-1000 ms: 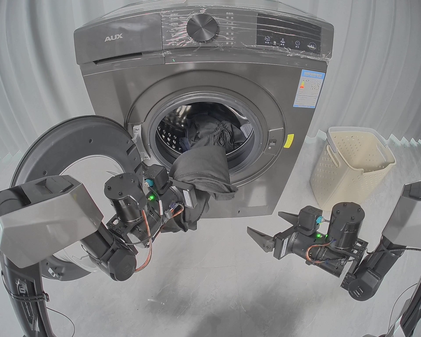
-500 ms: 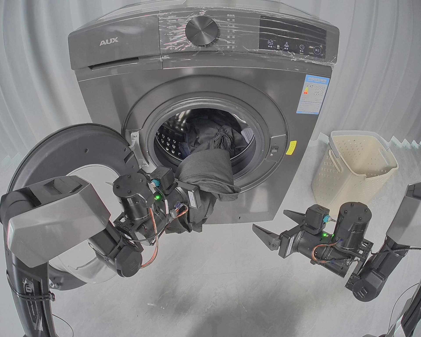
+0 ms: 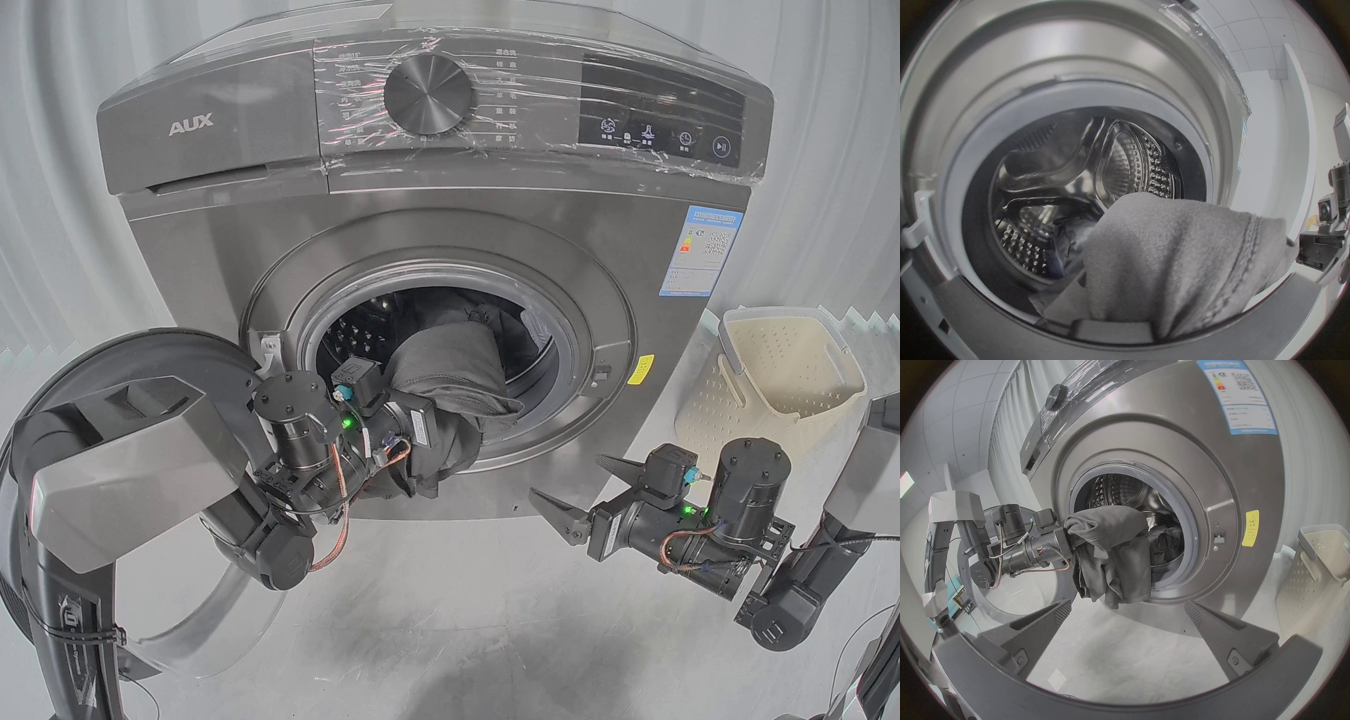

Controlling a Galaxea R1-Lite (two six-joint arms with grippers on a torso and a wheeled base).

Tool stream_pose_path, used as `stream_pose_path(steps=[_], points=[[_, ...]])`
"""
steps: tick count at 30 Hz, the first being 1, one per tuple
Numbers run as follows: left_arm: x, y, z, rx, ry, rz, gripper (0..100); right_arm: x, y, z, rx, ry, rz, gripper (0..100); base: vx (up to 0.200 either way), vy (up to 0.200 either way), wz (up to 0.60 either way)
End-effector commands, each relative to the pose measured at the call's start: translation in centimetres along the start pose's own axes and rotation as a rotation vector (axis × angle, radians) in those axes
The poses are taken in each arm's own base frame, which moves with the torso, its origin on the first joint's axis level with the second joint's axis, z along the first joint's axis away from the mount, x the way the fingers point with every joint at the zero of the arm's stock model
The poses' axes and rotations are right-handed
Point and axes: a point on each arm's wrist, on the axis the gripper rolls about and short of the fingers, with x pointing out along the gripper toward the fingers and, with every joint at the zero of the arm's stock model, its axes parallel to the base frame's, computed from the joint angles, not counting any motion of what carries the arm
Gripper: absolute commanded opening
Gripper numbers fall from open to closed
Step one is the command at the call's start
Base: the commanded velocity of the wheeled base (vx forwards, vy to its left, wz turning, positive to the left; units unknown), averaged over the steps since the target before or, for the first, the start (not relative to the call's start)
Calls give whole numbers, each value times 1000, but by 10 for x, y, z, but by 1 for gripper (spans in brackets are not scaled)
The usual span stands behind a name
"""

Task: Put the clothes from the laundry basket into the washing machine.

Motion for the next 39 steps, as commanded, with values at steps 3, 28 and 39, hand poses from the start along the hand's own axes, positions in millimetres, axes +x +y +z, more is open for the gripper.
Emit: stream_pose_path(steps=[3,28,39], points=[[7,-2,-10,-2,-5,-31,0,-1,7,-1,-3,3,22,100,0,0,0],[120,11,-58,-45,31,-5,0,-4,20,-8,3,30,41,100,0,0,0],[141,30,-84,-42,71,113,0,-3,20,-10,3,37,42,100,0,0,0]])
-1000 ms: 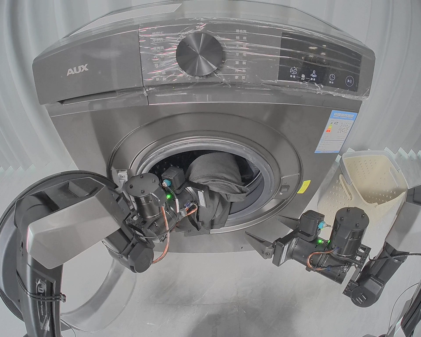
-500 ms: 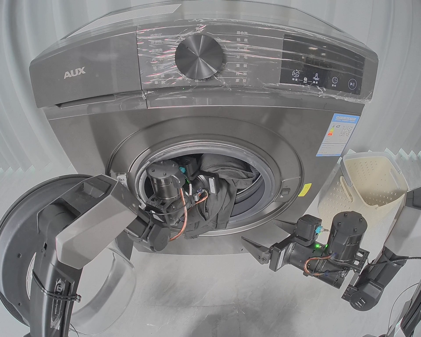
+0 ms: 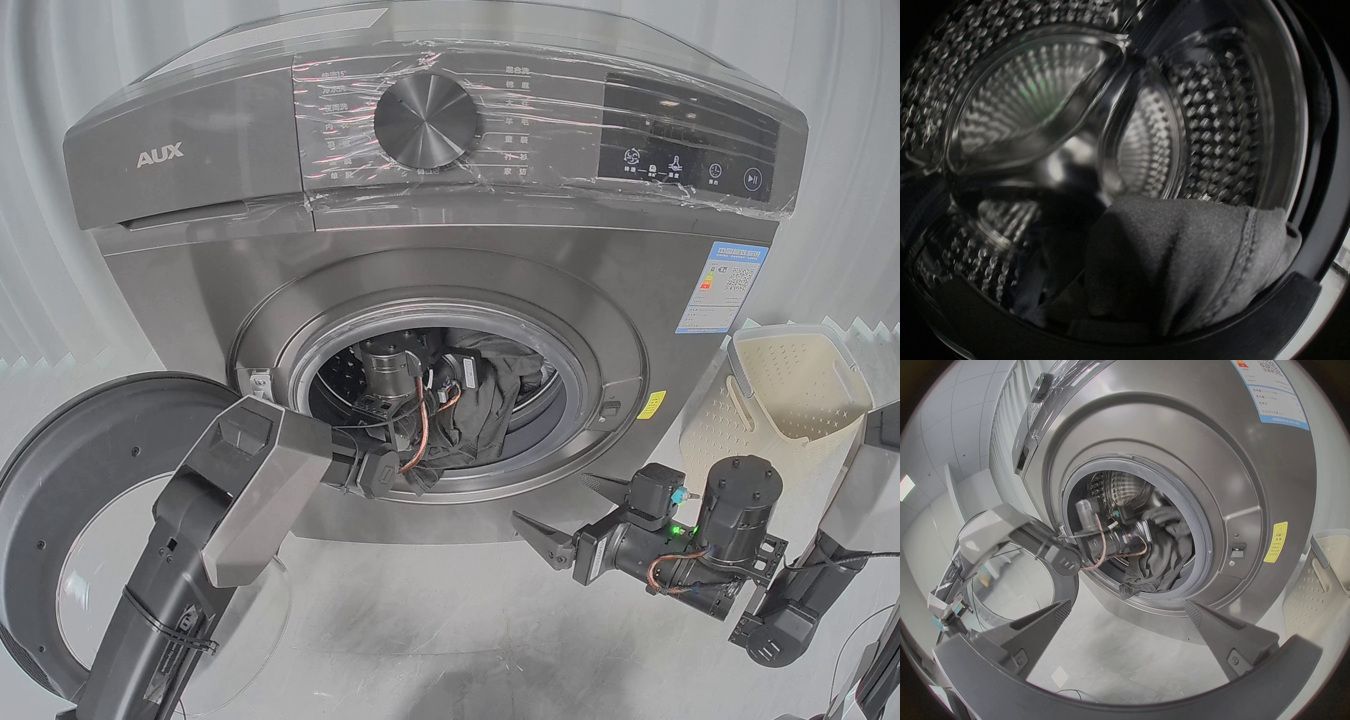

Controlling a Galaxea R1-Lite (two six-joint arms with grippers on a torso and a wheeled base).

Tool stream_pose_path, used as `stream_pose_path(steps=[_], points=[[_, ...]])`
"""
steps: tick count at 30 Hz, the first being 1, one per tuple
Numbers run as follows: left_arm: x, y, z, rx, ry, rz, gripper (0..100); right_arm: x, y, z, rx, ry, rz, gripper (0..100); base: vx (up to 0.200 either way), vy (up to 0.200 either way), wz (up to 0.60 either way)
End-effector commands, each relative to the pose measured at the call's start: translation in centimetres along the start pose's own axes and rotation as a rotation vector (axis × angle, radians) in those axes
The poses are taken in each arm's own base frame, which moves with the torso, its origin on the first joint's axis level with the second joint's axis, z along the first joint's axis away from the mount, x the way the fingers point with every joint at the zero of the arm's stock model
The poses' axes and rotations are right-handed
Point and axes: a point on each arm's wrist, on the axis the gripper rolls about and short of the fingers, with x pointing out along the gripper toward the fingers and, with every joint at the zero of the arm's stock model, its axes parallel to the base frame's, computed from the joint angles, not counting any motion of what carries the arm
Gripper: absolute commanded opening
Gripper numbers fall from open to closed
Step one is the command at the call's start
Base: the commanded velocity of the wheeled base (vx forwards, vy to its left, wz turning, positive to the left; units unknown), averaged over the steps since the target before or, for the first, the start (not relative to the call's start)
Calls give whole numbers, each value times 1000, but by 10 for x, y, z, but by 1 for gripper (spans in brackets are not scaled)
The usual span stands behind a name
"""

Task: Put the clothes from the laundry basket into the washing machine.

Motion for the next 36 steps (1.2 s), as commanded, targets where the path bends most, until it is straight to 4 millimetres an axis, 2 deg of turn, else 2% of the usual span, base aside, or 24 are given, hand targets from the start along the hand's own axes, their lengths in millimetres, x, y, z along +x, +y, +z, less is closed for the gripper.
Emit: stream_pose_path(steps=[1,4,6,7,12,14,15,20,24,27,28,29,31,32,36], points=[[5,15,-38,4,47,73,0,0,0,-2,1,9,2,100,0,0,0],[5,20,-32,2,33,93,0,1,1,-3,0,12,3,100,0,0,0],[6,20,-20,-8,12,96,0,1,1,-3,0,12,3,100,0,0,0],[6,21,-16,-13,5,99,100,1,2,-4,0,14,6,100,0,0,0],[5,14,16,-72,-23,105,100,-1,2,-6,1,23,6,100,0,0,0],[-7,10,32,-103,47,113,100,-1,2,-6,1,25,5,100,0,0,0],[-19,8,42,-115,125,119,100,-1,2,-6,4,27,7,100,0,0,0],[-52,1,50,-151,378,120,100,-1,2,-7,3,30,6,100,0,0,0],[-59,-6,42,-153,423,82,100,-1,2,-7,3,30,6,100,0,0,0],[-64,-14,20,-133,486,59,100,-1,2,-7,3,30,6,100,0,0,0],[-64,-14,20,-133,486,59,100,-1,2,-7,3,30,6,100,0,0,0],[-64,-15,5,-112,518,49,100,-1,3,-7,3,30,8,100,0,0,0],[-64,-15,5,-110,519,49,100,-1,3,-7,3,30,8,100,0,0,0],[-60,-14,-15,-90,540,52,100,-1,2,-7,3,31,6,100,0,0,0],[-53,-16,-30,-93,515,46,100,-1,3,-7,3,30,8,100,0,0,0]])
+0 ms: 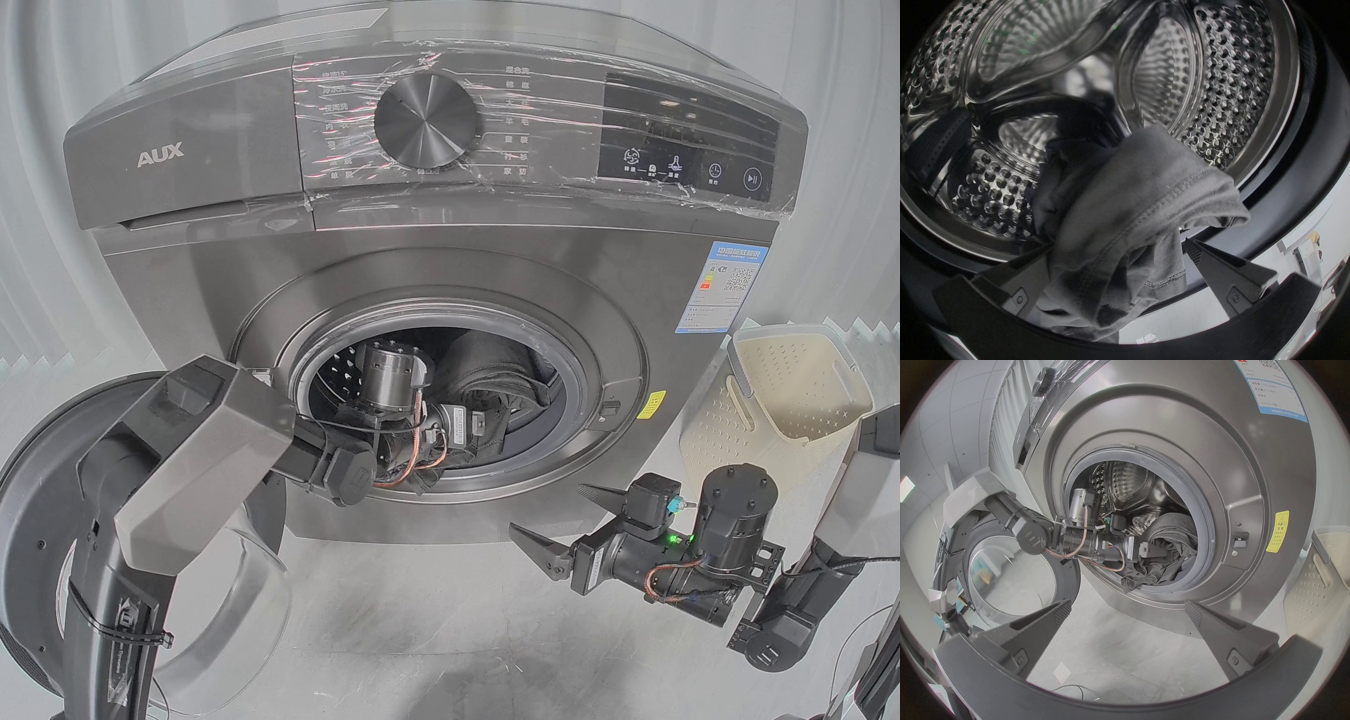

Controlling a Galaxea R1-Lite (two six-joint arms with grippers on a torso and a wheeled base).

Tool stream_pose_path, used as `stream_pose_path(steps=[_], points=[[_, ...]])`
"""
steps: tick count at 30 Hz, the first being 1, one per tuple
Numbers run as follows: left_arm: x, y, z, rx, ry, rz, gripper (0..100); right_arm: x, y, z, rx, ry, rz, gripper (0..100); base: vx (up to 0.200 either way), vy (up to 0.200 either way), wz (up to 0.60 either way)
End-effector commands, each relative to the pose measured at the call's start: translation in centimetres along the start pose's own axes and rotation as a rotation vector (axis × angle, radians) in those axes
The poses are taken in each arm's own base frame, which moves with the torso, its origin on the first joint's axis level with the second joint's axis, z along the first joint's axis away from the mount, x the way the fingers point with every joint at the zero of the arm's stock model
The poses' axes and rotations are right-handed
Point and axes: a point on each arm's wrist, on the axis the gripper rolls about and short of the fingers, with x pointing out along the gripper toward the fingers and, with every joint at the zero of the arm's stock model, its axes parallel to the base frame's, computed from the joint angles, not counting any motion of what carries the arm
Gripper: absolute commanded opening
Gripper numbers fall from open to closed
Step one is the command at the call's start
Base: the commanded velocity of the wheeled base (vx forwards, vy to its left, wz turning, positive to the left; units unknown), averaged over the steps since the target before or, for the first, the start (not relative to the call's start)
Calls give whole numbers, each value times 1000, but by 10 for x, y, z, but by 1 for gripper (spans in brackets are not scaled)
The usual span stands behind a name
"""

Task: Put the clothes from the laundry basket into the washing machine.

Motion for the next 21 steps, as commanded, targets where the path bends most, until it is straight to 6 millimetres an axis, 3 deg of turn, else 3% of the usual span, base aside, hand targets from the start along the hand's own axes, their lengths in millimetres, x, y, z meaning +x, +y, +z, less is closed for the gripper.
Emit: stream_pose_path(steps=[1,9,10,14,21], points=[[22,-1,-30,13,29,-4,100,0,0,0,0,1,-1,100,0,0,0],[39,2,-49,23,50,11,100,1,3,0,-2,-3,12,100,0,0,0],[41,4,-50,21,46,15,0,1,3,0,-2,-1,11,100,0,0,0],[46,3,-38,16,-5,25,0,1,4,1,-2,-9,13,100,0,0,0],[44,7,15,-28,-204,61,0,2,4,4,-2,-24,15,100,0,0,0]])
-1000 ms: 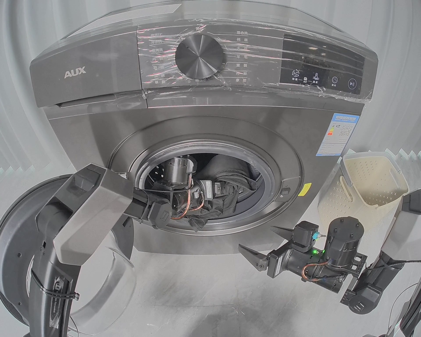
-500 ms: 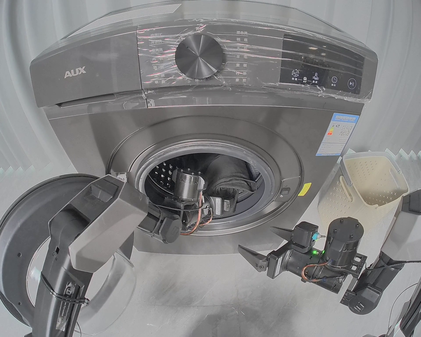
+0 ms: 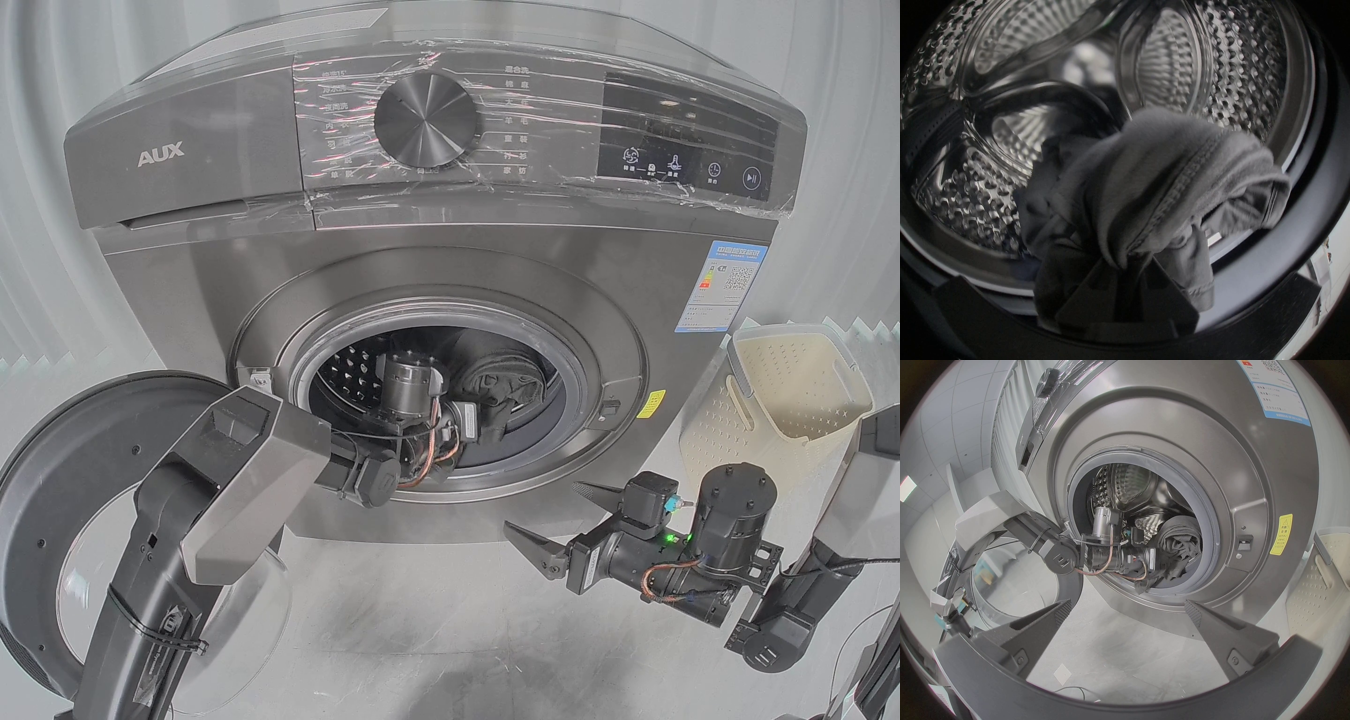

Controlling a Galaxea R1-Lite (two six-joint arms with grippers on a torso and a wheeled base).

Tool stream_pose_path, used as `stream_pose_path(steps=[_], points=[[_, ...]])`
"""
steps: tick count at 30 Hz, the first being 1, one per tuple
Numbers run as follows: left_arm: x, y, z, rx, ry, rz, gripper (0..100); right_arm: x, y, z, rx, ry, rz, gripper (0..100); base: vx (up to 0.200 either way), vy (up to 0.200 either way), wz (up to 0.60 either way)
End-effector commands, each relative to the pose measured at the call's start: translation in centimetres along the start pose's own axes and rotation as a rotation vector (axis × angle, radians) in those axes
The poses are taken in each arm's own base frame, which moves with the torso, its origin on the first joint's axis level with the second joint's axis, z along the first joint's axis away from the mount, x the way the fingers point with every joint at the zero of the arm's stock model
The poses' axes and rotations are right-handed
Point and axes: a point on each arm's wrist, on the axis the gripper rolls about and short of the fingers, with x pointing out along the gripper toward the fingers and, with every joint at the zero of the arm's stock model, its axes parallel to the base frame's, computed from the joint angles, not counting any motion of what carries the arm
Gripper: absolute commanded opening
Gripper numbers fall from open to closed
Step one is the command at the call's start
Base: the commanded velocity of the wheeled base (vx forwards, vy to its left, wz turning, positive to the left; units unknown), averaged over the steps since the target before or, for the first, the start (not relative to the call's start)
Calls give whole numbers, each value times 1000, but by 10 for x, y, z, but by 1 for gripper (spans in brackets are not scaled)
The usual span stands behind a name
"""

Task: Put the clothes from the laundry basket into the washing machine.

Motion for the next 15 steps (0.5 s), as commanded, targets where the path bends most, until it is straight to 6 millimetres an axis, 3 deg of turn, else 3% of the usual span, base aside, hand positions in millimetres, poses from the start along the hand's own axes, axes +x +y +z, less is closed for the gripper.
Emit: stream_pose_path(steps=[1,5,9,15], points=[[3,6,35,-35,-152,24,0,0,0,2,0,-12,0,100,0,0,0],[6,17,64,-57,-284,56,0,1,0,2,0,-13,1,100,0,0,0],[9,36,67,-67,-327,90,0,2,1,4,0,-21,2,100,0,0,0],[9,46,71,-75,-389,98,0,2,1,3,0,-18,1,100,0,0,0]])
